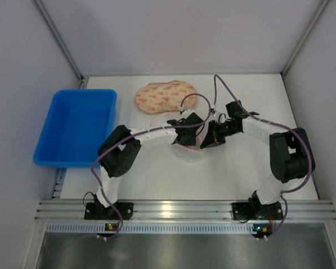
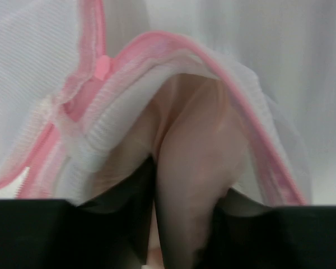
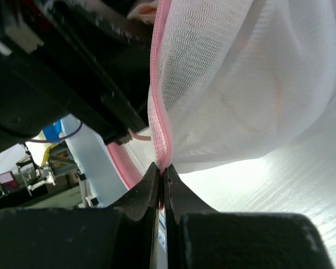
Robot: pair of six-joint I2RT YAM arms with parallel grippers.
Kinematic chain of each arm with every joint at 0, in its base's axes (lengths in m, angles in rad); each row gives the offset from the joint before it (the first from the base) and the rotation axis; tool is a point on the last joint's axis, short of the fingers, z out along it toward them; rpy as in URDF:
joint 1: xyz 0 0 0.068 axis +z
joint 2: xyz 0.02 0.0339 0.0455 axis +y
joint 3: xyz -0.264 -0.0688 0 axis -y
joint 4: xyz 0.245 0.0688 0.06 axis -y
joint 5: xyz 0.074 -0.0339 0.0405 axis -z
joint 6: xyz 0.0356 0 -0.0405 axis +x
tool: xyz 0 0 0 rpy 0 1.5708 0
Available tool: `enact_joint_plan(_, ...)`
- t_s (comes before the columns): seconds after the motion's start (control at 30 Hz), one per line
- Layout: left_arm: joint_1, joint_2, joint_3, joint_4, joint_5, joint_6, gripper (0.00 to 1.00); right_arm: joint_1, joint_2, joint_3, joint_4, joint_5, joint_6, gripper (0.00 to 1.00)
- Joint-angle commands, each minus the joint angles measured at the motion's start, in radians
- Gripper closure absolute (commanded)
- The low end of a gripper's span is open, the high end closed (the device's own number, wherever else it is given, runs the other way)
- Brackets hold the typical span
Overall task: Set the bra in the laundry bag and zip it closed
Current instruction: Place the bra in the laundry bag.
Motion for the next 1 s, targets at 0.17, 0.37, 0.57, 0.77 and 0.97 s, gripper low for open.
enact_joint_plan(0.17,-0.012,-0.198,-0.059,0.019,0.132,0.124,0.28,-0.005,-0.026,0.002,-0.013,-0.016,-0.040,1.00)
enact_joint_plan(0.37,-0.011,-0.358,-0.125,0.031,0.229,0.207,0.23,-0.006,-0.032,-0.001,-0.012,-0.002,-0.043,1.00)
enact_joint_plan(0.57,0.013,-0.436,-0.185,0.051,0.362,0.226,0.32,-0.005,-0.050,-0.003,-0.016,0.001,-0.052,1.00)
enact_joint_plan(0.77,0.104,-0.394,-0.216,0.144,0.480,0.211,0.89,0.000,-0.063,0.010,-0.049,0.003,-0.086,1.00)
enact_joint_plan(0.97,0.083,-0.231,-0.197,0.224,0.528,0.074,0.91,0.011,-0.080,0.043,-0.065,-0.014,-0.071,1.00)
